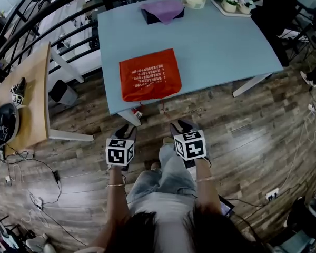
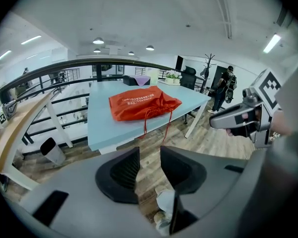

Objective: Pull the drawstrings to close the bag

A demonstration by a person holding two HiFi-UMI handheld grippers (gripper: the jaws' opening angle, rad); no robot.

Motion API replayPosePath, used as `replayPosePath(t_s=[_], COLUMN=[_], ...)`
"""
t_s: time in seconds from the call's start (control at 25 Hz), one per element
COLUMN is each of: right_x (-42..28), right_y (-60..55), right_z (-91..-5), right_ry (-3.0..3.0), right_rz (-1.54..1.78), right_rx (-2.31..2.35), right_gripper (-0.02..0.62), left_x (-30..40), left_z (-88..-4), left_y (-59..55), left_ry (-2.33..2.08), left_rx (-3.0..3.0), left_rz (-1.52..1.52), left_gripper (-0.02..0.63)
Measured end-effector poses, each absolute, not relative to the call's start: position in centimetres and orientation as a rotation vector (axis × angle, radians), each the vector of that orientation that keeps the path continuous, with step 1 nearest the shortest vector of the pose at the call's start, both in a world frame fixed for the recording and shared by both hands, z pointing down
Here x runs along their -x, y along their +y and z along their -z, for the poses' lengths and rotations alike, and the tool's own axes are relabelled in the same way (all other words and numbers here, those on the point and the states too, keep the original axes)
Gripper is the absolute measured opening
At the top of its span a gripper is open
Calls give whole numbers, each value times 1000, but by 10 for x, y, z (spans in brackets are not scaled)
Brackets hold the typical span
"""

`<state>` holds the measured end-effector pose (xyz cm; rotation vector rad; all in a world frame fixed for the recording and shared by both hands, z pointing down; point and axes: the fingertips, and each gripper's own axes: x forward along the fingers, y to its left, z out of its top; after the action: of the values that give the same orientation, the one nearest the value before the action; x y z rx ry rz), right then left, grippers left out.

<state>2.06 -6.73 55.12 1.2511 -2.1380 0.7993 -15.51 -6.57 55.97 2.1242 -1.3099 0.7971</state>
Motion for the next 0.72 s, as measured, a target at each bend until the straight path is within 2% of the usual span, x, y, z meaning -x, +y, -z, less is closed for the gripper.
replayPosePath(t_s=[0.4,0.72], right_x=[-11,-7], right_y=[-37,-9], right_z=[-513,-476], right_ry=[-2208,-2229], right_rz=[-745,-566], right_rx=[-1365,-1491], right_gripper=[141,97], left_x=[152,150], left_z=[-520,-480], left_y=[-43,-13], left_ry=[-1324,-1312], left_rx=[-2255,-2376], left_rz=[-713,-625], left_gripper=[123,121])
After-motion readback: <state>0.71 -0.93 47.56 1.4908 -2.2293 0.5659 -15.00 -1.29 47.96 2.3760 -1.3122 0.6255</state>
